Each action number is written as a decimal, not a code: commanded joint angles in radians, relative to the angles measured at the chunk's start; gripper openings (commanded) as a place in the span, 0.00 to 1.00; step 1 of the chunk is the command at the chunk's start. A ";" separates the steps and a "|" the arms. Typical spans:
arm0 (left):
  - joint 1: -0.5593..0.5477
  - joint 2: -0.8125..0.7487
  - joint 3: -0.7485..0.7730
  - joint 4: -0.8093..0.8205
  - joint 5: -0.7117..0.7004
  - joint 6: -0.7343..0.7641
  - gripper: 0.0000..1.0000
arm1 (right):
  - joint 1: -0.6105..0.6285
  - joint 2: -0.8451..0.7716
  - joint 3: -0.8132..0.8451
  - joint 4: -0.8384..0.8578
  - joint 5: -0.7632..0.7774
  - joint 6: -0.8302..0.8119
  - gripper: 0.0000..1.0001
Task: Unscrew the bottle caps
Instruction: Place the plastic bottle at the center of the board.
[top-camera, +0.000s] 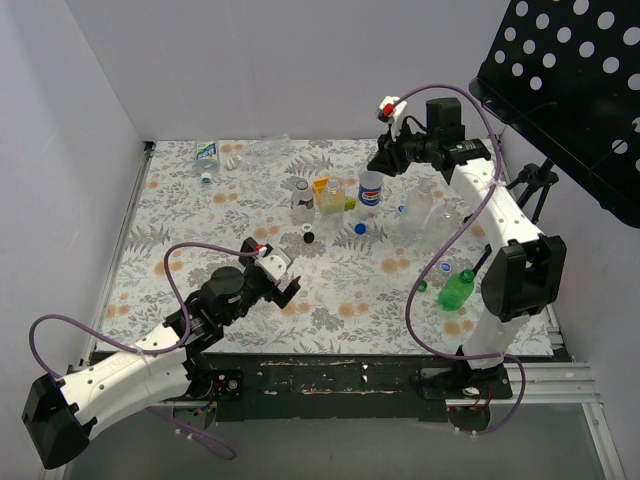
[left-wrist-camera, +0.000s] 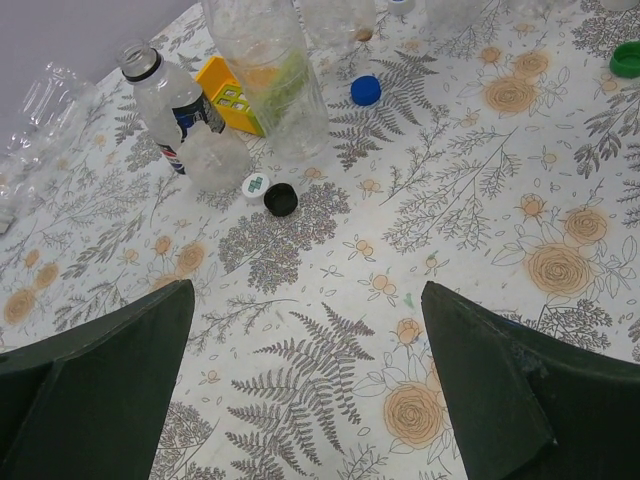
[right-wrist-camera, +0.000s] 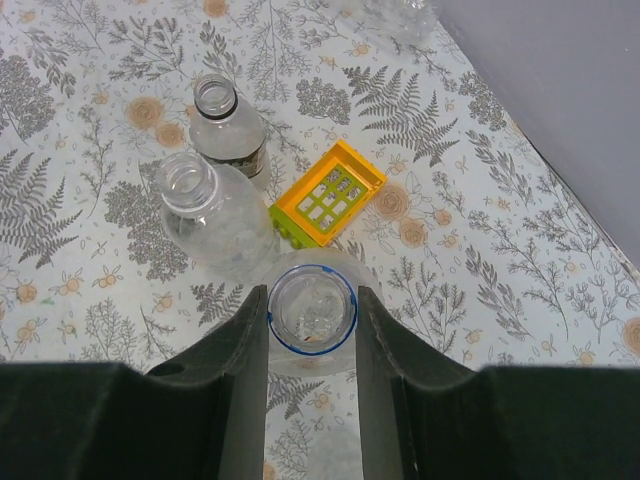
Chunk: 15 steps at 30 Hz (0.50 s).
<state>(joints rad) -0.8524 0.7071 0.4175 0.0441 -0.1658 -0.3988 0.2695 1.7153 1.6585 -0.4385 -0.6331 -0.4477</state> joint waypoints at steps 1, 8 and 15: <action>0.009 -0.009 0.001 0.025 -0.024 0.012 0.98 | -0.003 0.055 0.092 0.009 -0.025 0.014 0.01; 0.015 -0.009 0.000 0.028 -0.015 0.011 0.98 | -0.003 0.104 0.087 0.001 -0.046 0.017 0.01; 0.018 -0.011 0.000 0.027 -0.011 0.008 0.98 | -0.003 0.122 0.060 0.006 -0.092 0.026 0.05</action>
<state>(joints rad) -0.8406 0.7067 0.4175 0.0536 -0.1741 -0.3965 0.2695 1.8393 1.7058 -0.4484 -0.6704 -0.4397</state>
